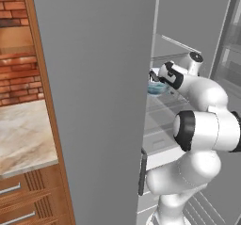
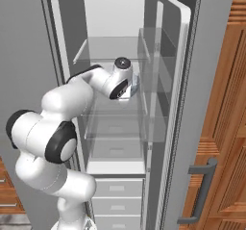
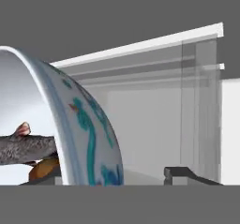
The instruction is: Place the bowl with the eggplant and potato on the top shelf of the fridge. Place the bowl with the chicken drumstick and fish on the second highest shelf of the fridge.
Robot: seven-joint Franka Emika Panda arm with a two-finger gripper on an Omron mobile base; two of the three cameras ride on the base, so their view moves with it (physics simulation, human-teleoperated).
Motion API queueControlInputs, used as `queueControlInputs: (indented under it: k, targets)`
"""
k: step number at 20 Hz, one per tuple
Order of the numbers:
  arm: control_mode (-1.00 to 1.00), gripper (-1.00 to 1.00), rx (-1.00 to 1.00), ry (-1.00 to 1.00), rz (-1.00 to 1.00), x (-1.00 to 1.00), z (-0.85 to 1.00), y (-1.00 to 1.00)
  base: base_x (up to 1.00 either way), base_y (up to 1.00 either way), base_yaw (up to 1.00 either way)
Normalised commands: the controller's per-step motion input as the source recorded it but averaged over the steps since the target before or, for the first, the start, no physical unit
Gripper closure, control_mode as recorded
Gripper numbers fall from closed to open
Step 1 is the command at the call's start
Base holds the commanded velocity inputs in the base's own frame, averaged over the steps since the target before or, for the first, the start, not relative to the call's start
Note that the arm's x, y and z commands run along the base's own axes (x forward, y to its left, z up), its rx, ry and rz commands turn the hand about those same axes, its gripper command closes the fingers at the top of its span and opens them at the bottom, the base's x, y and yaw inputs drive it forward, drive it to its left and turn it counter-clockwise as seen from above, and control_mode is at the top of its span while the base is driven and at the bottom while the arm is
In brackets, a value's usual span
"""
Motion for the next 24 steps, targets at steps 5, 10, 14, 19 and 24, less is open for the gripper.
queueControlInputs:
  k: [5, 10, 14, 19, 24]
  targets:
    - [-1.00, -1.00, 0.00, -0.06, 0.00, -0.85, 0.48, 0.07, 0.00, 0.00, 0.00]
    - [-1.00, -1.00, 0.00, -0.15, 0.00, -1.00, 0.67, 0.33, 0.00, 0.00, 0.00]
    - [-1.00, -1.00, -0.08, -0.11, 0.00, -1.00, 0.33, 0.58, 0.00, 0.00, 0.00]
    - [-1.00, -1.00, -0.11, 0.00, 0.04, -1.00, 0.06, 0.62, 0.00, 0.00, 0.00]
    - [-1.00, -1.00, -0.07, 0.04, 0.21, -1.00, 0.19, 0.13, 0.00, 0.00, 0.00]
